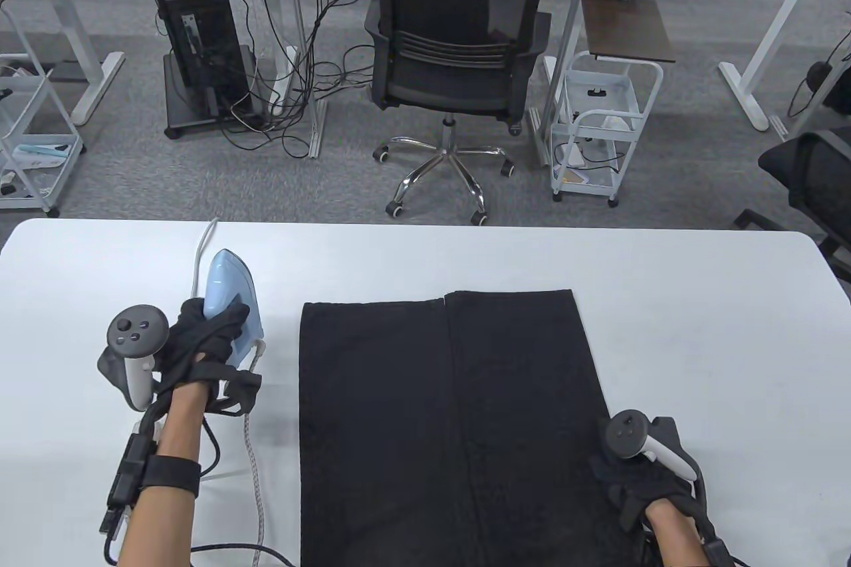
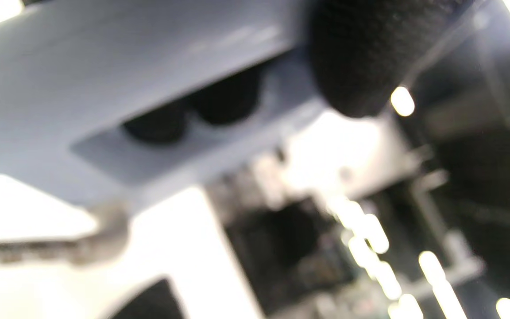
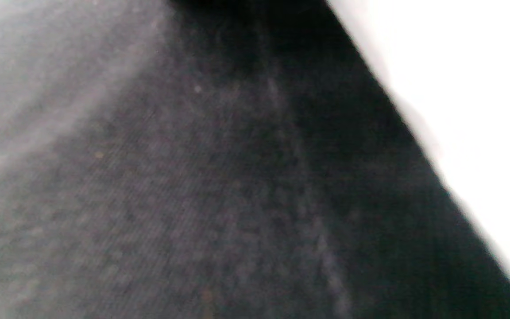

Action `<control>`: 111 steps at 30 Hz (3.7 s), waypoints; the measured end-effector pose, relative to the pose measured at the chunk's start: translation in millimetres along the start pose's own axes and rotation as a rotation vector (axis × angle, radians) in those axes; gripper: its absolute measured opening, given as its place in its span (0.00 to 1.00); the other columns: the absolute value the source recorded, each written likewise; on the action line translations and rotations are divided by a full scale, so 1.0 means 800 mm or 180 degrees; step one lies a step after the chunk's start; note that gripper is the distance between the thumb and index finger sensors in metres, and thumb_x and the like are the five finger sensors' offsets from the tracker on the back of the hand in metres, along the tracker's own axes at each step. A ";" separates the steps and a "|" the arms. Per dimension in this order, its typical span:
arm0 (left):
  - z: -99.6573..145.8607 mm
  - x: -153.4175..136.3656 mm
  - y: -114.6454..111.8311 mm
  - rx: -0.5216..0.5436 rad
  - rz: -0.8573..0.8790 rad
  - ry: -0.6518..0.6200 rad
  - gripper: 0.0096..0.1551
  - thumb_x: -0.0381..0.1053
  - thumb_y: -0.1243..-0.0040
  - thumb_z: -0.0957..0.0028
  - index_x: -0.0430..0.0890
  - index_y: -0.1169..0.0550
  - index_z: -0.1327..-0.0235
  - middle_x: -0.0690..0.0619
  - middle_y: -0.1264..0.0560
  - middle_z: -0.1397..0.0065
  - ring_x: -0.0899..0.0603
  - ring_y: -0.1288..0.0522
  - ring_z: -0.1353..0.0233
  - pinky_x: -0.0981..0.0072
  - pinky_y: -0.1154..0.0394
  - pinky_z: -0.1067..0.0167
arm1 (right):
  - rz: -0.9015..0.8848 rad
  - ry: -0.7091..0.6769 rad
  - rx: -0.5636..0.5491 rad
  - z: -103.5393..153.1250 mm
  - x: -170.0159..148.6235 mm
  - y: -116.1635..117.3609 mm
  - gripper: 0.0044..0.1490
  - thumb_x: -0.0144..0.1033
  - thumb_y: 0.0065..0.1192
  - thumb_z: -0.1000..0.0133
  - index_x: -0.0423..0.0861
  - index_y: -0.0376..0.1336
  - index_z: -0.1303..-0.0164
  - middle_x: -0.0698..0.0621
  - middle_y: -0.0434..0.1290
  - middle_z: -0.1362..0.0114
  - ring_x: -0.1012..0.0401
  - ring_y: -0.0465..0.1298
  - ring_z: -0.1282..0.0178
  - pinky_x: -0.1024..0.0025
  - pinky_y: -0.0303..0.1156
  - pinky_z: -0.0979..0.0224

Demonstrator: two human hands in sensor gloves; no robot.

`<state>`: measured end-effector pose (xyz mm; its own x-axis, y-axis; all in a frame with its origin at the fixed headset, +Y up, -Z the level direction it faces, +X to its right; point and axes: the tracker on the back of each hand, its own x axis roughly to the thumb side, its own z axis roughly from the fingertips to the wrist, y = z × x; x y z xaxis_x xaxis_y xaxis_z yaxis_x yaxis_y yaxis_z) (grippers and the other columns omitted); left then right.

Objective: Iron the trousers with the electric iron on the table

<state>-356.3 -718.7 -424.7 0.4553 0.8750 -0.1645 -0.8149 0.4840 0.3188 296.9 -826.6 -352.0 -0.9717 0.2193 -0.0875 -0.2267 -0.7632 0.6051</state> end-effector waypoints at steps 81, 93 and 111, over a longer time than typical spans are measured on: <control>0.043 -0.087 0.008 -0.0610 -0.3378 0.1036 0.52 0.59 0.28 0.45 0.38 0.41 0.20 0.32 0.46 0.13 0.23 0.44 0.15 0.14 0.50 0.30 | 0.0366 -0.0948 -0.0787 0.051 0.066 -0.001 0.47 0.51 0.38 0.35 0.44 0.26 0.18 0.35 0.32 0.14 0.32 0.37 0.18 0.24 0.43 0.28; 0.096 0.047 0.060 0.0100 -0.2690 -0.0398 0.50 0.63 0.36 0.41 0.41 0.41 0.14 0.31 0.48 0.12 0.22 0.43 0.16 0.16 0.47 0.31 | 0.0129 -0.0767 -0.1587 0.094 0.065 -0.064 0.47 0.50 0.40 0.35 0.42 0.29 0.17 0.33 0.33 0.14 0.31 0.38 0.18 0.23 0.43 0.29; 0.235 0.113 -0.215 -0.0634 -0.2142 -0.2075 0.48 0.65 0.39 0.40 0.40 0.38 0.15 0.32 0.44 0.12 0.22 0.43 0.16 0.15 0.47 0.31 | -0.0072 -0.1356 -0.1998 0.074 0.235 -0.017 0.48 0.51 0.39 0.35 0.42 0.26 0.18 0.34 0.28 0.15 0.31 0.35 0.19 0.22 0.41 0.29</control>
<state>-107.6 -725.0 -318.8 0.9115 0.2636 0.3158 -0.3283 0.9287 0.1723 121.4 -738.8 -330.0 -0.8858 0.3577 0.2958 -0.3651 -0.9304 0.0316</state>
